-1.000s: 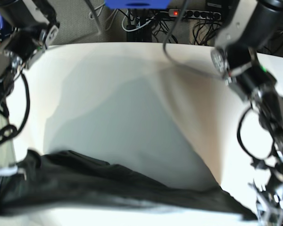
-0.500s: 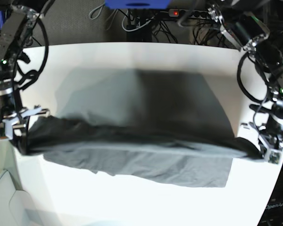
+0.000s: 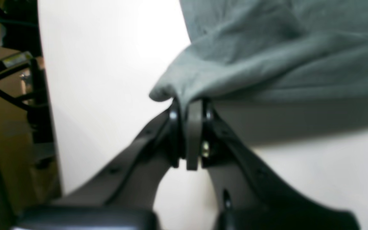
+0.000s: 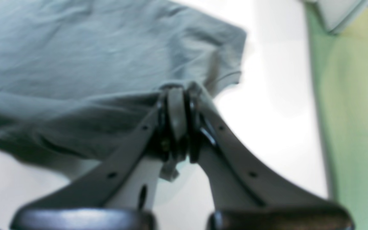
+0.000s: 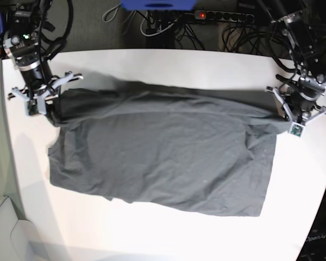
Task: Layout the t-shirt on the table in an organized manner, then fold the t-shirt properly
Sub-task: 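Lower the shirt flat onto the table with both grippers, then release the shirt with both grippers and raise them, then grasp the shirt's edge with both grippers and drag it, then pull the grasped shirt corner outward with the right gripper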
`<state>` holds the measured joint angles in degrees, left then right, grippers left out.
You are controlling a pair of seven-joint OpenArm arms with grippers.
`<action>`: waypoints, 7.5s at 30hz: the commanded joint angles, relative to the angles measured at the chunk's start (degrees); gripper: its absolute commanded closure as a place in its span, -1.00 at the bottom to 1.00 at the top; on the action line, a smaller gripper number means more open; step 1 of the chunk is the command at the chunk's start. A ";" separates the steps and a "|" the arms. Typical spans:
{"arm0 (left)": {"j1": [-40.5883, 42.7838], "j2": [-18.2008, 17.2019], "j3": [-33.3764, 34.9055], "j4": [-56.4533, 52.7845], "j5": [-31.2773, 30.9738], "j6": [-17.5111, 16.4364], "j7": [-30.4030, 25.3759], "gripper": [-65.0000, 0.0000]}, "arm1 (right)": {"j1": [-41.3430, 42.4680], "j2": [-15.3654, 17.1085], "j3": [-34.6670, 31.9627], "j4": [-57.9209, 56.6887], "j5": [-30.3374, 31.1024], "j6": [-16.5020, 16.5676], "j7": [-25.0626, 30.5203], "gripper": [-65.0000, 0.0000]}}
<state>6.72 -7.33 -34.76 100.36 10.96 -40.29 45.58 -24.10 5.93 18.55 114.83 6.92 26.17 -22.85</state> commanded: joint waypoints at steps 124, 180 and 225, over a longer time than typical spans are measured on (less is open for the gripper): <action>-5.53 2.81 5.27 -8.18 10.71 0.29 15.12 0.99 | 1.81 0.44 -12.88 -7.35 -14.08 13.83 -11.48 0.90; -9.23 3.42 4.83 -14.51 10.62 0.29 15.38 0.99 | 45.50 -0.53 -35.73 -34.17 -13.82 13.83 -29.59 0.23; -9.31 3.42 4.74 -14.33 10.62 0.29 15.38 0.99 | 59.13 0.09 -36.00 -77.86 -13.99 13.83 -3.04 0.68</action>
<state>-2.44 -3.79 -29.91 85.56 21.65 -39.86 60.25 34.48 4.91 -17.34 37.32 -3.55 41.25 -21.39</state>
